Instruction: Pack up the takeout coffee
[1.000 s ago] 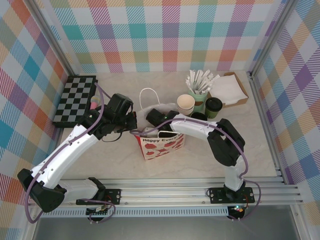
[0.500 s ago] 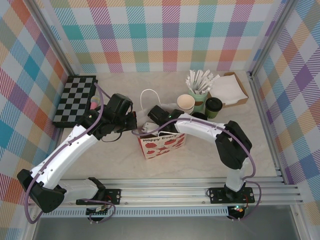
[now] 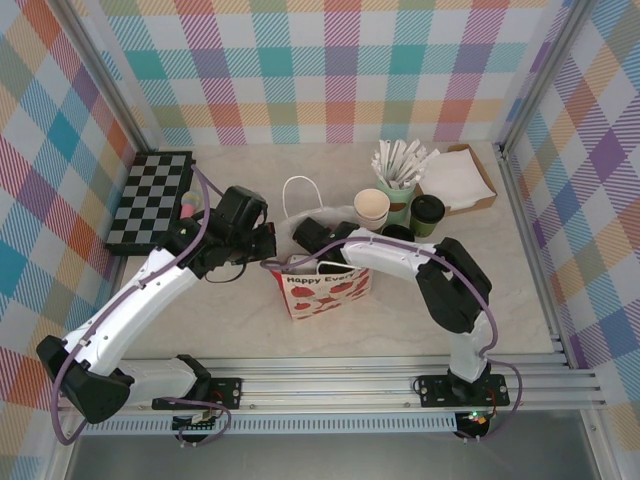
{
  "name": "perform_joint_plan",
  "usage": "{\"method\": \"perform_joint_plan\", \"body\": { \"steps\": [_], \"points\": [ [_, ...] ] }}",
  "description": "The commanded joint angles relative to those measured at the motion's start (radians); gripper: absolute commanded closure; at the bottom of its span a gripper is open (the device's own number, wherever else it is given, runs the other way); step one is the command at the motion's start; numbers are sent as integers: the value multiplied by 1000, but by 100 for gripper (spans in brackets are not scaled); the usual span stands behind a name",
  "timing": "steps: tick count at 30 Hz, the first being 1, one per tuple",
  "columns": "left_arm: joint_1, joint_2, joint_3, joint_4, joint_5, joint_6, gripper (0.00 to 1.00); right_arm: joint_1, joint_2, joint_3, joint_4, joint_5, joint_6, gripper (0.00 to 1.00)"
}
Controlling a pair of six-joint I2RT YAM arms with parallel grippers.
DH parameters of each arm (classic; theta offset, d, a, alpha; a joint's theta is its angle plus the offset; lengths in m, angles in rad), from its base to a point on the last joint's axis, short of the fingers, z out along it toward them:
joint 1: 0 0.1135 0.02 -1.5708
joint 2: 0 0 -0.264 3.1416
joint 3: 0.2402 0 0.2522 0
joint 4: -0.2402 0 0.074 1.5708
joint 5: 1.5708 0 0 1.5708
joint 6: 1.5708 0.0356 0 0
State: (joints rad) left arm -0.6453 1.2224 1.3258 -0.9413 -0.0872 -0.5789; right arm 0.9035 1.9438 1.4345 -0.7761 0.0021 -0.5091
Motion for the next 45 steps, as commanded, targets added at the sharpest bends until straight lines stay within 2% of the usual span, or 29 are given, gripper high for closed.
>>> {"method": "perform_joint_plan", "body": {
  "steps": [1,3,5,11,17,21,27,35,39,43,45],
  "points": [
    [4,15,11,-15,28,10,100,8,-9,-11,86,143,13,100],
    [4,11,7,11,62,3,100,11,-33,-31,126,184,6,100],
    [5,12,10,12,59,-5,100,14,-66,-43,142,173,-3,100],
    [4,21,7,-4,28,-16,100,15,-159,-50,86,1,-13,79],
    [4,28,32,-28,-8,-16,100,15,-228,-42,85,-67,20,66],
    [4,24,24,-27,-15,-19,100,14,-272,-27,116,-42,65,51],
    [4,21,22,-21,-25,-23,100,11,-333,-20,145,-45,137,38],
    [4,19,22,-29,-51,-28,100,10,-444,-22,159,-16,263,33],
    [4,14,15,-20,-53,-35,100,11,-517,-40,233,30,333,19],
    [4,11,9,-15,-56,-38,100,11,-561,-16,259,105,398,16],
    [5,6,7,-10,-59,-41,100,10,-577,-1,262,152,462,9]
  ]
}}
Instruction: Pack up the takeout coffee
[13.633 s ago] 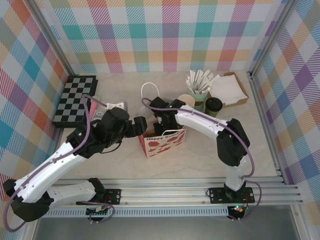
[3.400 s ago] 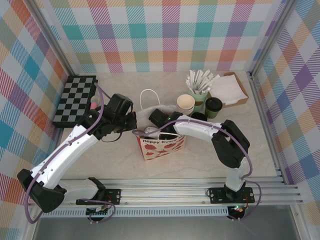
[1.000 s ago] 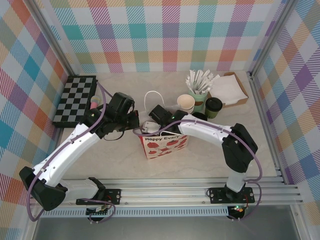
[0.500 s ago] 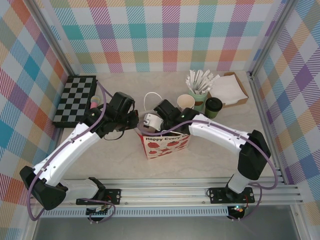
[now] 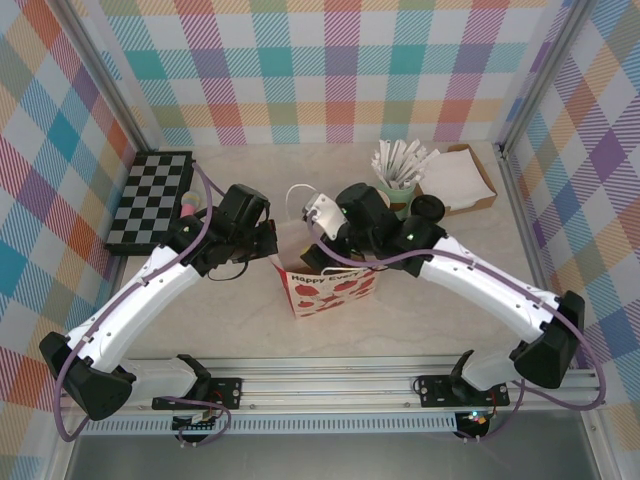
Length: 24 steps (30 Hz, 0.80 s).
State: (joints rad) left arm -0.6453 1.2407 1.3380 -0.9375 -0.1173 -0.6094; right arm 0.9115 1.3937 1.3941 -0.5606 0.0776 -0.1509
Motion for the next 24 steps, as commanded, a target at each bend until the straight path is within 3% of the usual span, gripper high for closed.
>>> {"method": "perform_joint_plan", "body": {
  "steps": [1,5,10,14,19,24],
  "points": [
    [4,-13,-9,-12,-29,-11,100,2,-33,43,50,102,133,0],
    [5,-17,-10,-3,-27,-13,100,-9,-63,53,39,241,305,0],
    [4,-12,-3,-4,-21,-11,100,-62,-71,140,-178,326,539,0],
    [4,-19,-9,3,-18,-19,100,-128,-99,132,-284,256,596,0],
    [4,-34,-17,11,-21,-36,100,-218,-138,54,-263,120,595,0],
    [4,-42,-5,19,2,-19,90,-249,-55,129,-384,34,503,9]
  ]
}}
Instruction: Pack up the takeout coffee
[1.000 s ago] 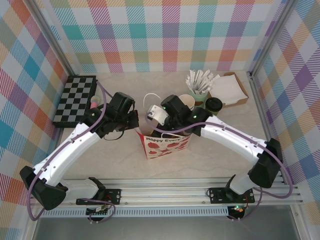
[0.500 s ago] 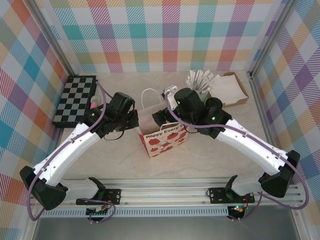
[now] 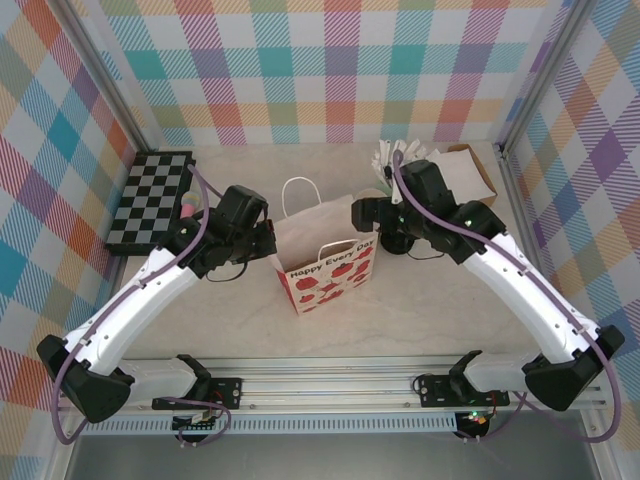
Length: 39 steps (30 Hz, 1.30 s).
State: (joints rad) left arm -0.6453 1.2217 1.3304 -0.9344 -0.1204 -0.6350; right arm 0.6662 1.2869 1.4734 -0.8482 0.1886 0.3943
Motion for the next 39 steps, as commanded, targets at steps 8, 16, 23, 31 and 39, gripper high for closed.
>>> {"method": "perform_joint_plan", "body": {
  "steps": [8,16,23,31,39],
  "points": [
    [4,-56,58,6,29,36,72,-4,160,140,-155,-117,-104,21],
    [8,-150,6,20,-76,6,4,-1,266,234,-185,-145,-143,44],
    [8,-200,-51,4,15,-127,0,27,316,292,-224,-105,-147,49],
    [7,-167,-73,11,183,-141,19,77,386,379,-280,-49,-136,64],
    [6,-126,-61,4,161,-118,48,95,414,429,-285,-77,-63,74]
  ]
}}
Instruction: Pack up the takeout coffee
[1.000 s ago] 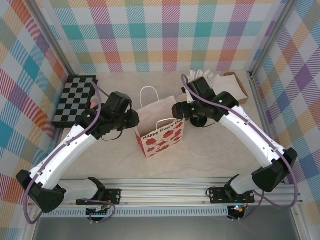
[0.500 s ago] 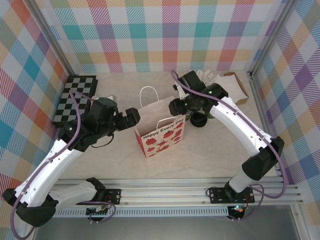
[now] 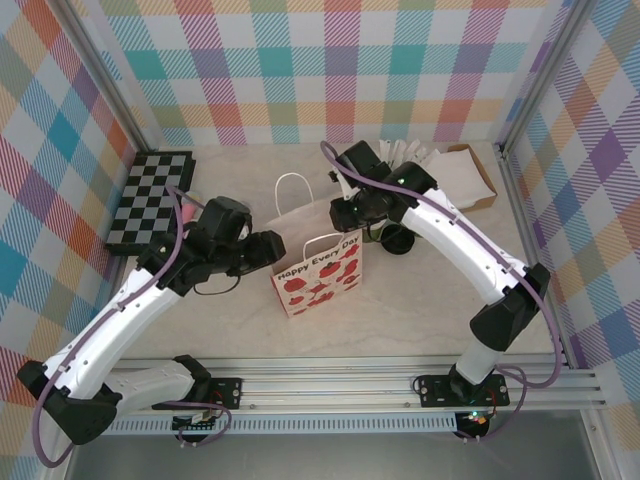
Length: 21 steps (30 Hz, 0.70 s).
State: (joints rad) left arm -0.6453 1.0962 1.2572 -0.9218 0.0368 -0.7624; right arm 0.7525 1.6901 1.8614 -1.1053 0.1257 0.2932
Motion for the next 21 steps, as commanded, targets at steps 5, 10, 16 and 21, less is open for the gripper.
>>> {"method": "perform_joint_plan", "body": {
  "steps": [5,10,16,21],
  "points": [
    [6,27,39,-30,-45,27,56,10,7,42,-22,-55,43,76],
    [6,56,47,-39,-65,39,59,10,5,39,-6,-117,44,74],
    [6,94,86,-95,-125,63,57,10,-2,15,-23,64,73,70],
    [6,113,91,-117,-167,66,60,10,29,30,-73,106,70,70]
  ]
}}
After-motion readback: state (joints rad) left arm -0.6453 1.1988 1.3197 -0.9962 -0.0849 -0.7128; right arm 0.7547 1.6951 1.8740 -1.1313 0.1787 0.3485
